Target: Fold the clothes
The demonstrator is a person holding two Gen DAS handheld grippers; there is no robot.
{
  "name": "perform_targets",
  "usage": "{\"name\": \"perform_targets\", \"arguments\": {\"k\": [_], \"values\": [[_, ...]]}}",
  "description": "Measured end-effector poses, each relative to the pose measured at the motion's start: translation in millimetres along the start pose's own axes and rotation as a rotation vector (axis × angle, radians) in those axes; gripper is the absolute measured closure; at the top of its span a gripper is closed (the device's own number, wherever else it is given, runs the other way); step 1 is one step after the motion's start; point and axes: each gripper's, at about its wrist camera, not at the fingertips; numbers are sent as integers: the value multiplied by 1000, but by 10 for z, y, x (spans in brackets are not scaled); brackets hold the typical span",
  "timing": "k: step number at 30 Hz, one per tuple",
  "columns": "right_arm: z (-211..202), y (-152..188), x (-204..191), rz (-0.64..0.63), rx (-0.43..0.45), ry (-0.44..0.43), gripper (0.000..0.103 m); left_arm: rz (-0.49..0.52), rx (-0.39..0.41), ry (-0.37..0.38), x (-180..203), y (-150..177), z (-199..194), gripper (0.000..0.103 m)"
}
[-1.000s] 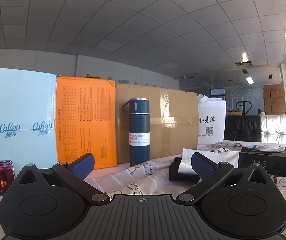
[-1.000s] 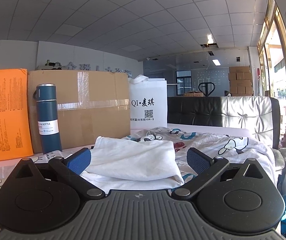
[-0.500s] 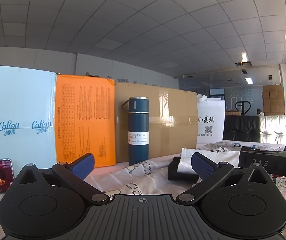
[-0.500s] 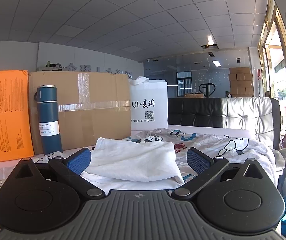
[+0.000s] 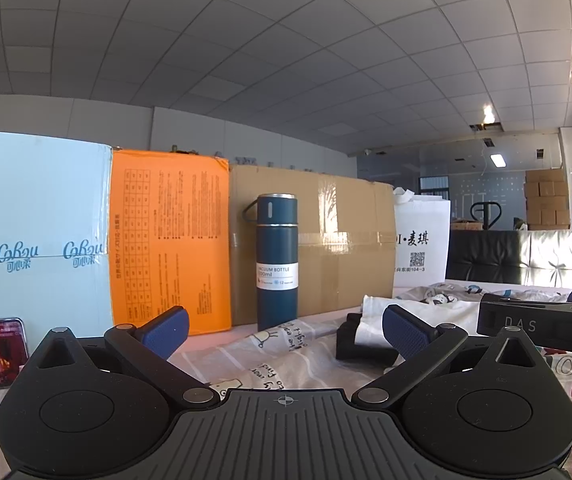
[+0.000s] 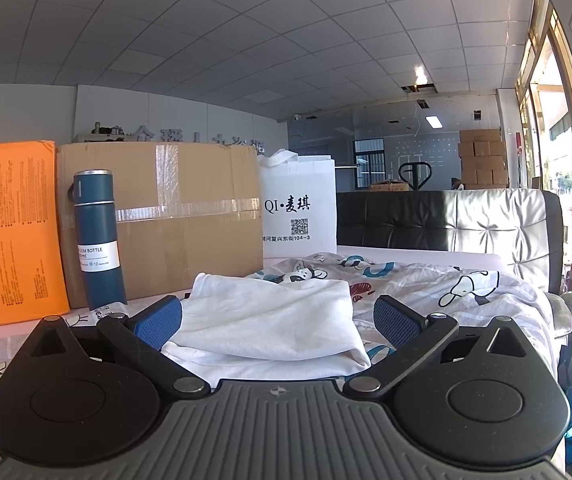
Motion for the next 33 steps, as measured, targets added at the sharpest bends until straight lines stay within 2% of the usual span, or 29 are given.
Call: {"name": "perform_targets", "arguments": {"k": [33], "values": [[2,2,-4,1,-5,-8,0,-1,-3,1,-2,2,1,0]]}}
Point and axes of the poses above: each gripper's, at about its wrist camera, not at the fingertips, and z roughly the way its jaws point, x to its right, y to its underside, and after that the axes turned 5 degrees about -z, right-handed
